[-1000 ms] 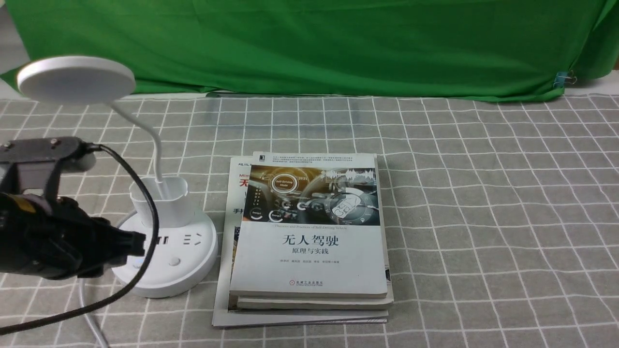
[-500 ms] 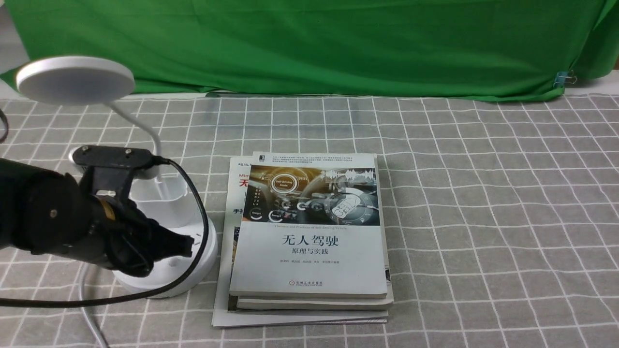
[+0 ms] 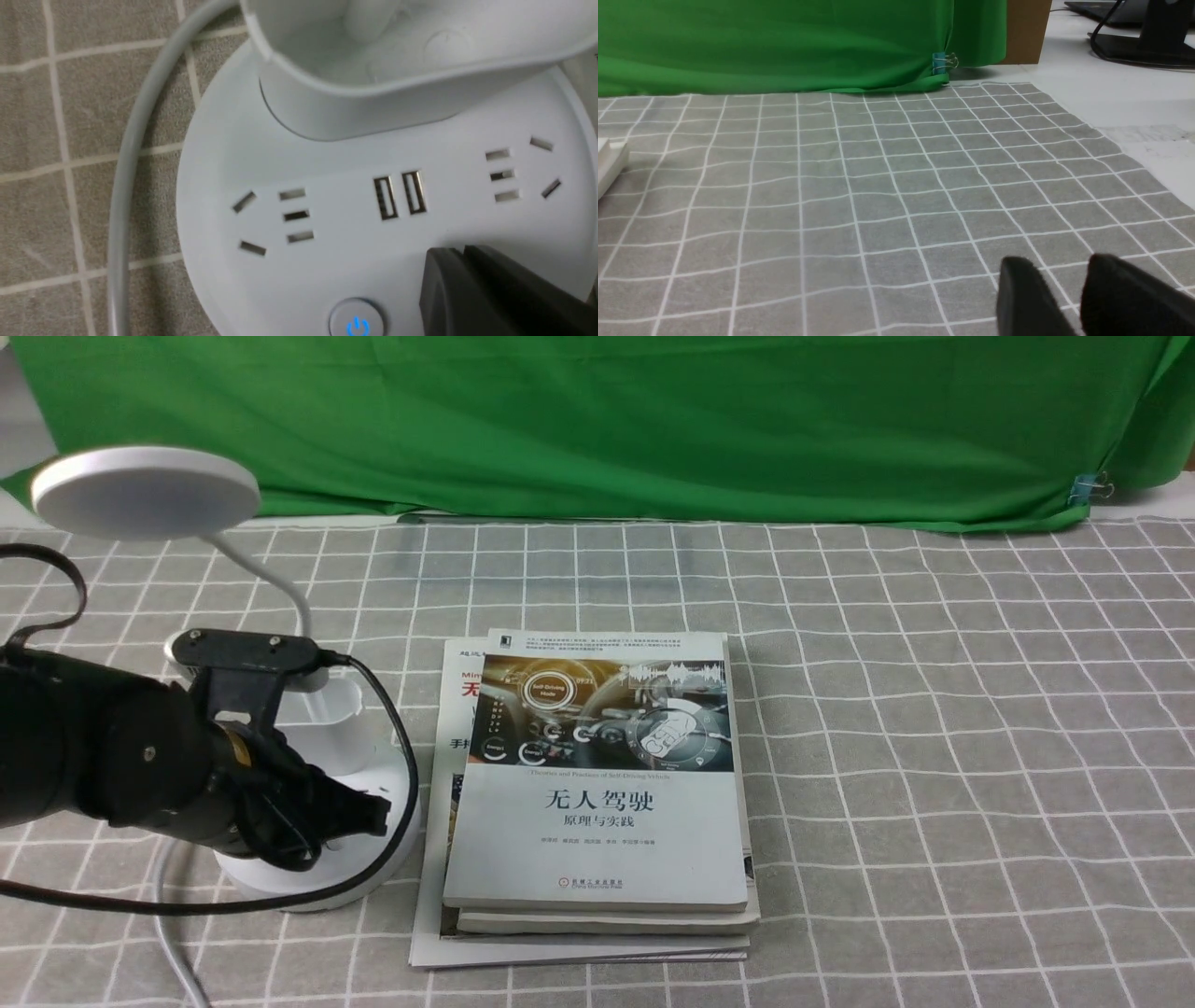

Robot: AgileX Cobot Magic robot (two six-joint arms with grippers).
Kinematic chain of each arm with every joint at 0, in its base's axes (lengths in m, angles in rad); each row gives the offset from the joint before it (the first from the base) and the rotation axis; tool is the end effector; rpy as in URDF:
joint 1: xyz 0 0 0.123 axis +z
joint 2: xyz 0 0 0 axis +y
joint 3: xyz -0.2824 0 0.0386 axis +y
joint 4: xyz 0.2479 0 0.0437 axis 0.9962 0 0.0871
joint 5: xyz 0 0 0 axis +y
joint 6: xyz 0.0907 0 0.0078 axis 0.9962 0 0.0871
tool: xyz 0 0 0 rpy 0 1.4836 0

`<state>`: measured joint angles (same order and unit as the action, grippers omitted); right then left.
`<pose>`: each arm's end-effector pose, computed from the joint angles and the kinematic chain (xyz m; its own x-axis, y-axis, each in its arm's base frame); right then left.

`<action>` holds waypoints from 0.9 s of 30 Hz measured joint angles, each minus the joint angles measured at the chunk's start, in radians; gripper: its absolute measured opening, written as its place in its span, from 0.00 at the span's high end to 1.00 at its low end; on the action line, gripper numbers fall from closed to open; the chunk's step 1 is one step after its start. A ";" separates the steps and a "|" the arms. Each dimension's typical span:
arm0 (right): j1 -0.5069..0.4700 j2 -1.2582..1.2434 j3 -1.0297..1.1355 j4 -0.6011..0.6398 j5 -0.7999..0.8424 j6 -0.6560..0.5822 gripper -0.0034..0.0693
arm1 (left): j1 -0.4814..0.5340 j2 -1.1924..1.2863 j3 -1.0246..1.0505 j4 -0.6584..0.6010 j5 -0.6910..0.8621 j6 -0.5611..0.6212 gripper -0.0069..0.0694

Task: Turn on the desk lamp on the grey coffee tablecloth with your hand.
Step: 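Press the power button on the lamp base to turn the lamp on with the left gripper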

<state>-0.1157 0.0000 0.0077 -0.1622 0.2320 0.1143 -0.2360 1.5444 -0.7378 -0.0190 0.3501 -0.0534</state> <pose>0.0550 -0.0098 0.1897 -0.1545 -0.0259 -0.9877 0.1452 0.9882 -0.0487 0.2700 -0.0655 0.1777 -0.8673 0.1354 -0.4790 0.1756 0.9837 -0.0399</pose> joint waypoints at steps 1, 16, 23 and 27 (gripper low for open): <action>0.000 0.000 0.000 0.000 0.000 0.000 0.62 | 0.000 -0.003 0.000 -0.004 0.003 0.000 0.89; 0.000 0.000 0.000 0.000 0.000 0.000 0.62 | -0.001 -0.021 0.000 -0.122 0.002 0.053 0.89; 0.000 0.000 0.000 0.000 0.000 0.000 0.62 | -0.001 -0.013 0.000 -0.104 0.000 0.059 0.89; 0.000 0.000 0.000 0.000 0.000 0.000 0.62 | -0.001 0.005 -0.001 -0.108 0.004 0.059 0.89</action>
